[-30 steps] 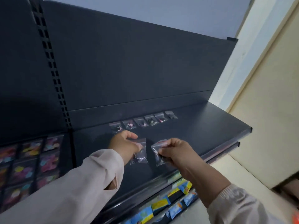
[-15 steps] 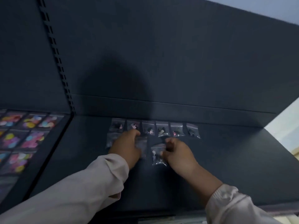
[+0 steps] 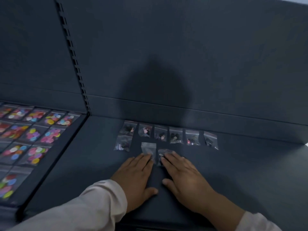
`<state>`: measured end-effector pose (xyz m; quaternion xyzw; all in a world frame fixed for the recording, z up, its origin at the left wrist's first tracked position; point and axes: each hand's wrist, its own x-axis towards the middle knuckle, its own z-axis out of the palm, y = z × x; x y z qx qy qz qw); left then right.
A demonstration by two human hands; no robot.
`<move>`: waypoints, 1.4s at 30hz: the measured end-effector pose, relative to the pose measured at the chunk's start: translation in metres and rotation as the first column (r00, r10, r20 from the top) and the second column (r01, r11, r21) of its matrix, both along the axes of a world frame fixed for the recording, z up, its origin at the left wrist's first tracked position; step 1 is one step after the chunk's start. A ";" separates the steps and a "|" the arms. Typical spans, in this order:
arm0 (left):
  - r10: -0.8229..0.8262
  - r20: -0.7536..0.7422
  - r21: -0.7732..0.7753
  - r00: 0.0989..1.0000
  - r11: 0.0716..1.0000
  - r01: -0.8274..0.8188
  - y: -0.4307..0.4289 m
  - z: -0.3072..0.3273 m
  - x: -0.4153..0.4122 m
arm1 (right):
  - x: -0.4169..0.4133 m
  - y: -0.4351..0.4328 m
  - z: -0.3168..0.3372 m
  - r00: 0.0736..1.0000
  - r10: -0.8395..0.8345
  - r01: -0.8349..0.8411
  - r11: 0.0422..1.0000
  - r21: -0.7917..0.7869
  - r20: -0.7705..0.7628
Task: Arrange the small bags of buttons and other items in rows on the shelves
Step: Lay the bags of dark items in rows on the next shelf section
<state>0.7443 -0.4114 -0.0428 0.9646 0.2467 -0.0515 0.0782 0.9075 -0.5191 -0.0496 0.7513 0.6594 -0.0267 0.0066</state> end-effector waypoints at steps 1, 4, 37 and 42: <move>-0.010 0.000 0.013 1.000 1.000 0.010 0.002 0.000 0.000 | 0.001 0.003 0.001 1.000 -0.014 0.015 1.000 -0.024 0.009; -0.019 -0.003 0.064 1.000 0.998 0.019 0.008 -0.002 -0.003 | 0.002 0.009 0.004 1.000 -0.003 0.003 0.999 -0.051 -0.003; -0.111 -0.069 0.053 0.991 0.992 0.115 0.046 0.005 -0.011 | 0.008 0.037 0.000 0.987 0.080 -0.077 0.997 0.028 -0.139; -0.121 -0.051 0.062 0.991 0.990 0.124 0.043 0.006 -0.013 | 0.006 0.036 0.003 0.987 0.072 -0.071 0.997 0.010 -0.144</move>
